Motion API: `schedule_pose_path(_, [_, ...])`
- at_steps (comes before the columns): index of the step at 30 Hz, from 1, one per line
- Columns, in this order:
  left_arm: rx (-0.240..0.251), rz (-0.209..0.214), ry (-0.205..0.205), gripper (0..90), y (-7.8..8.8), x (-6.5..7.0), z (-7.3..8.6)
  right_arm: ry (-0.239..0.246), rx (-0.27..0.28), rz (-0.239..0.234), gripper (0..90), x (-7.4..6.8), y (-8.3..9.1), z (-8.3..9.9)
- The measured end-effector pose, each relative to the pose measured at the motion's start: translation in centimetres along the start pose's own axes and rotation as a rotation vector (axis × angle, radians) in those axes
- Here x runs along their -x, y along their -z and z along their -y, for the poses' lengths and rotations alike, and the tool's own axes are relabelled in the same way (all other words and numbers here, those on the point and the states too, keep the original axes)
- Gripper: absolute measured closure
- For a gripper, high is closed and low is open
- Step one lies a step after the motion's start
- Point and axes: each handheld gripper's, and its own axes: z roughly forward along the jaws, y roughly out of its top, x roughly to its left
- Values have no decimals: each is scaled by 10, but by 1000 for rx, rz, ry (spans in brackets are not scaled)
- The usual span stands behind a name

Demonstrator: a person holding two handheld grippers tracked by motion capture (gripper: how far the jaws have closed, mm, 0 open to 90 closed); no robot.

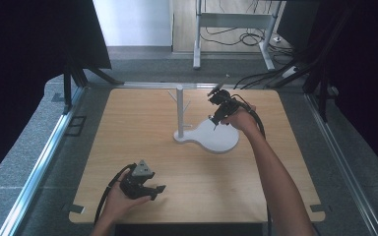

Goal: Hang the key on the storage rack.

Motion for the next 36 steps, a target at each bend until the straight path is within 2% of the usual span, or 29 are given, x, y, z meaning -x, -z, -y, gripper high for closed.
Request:
schedule_pose_path(6, [7, -4, 6, 351, 2, -2, 0, -1, 20, -14, 852, -1, 3, -6])
schedule_pose_path(18, [2, -1, 1, 351, 1, 0, 0, 3, 14, -17, 852, -1, -3, -11])
schedule_pose_path(29, [0, 2, 1, 351, 0, 0, 0, -27, 20, -27, 852, 7, -14, -17])
schedule_pose_path(36, [3, 3, 1, 351, 0, 0, 0, -5, 24, -12, 852, 5, -15, -30])
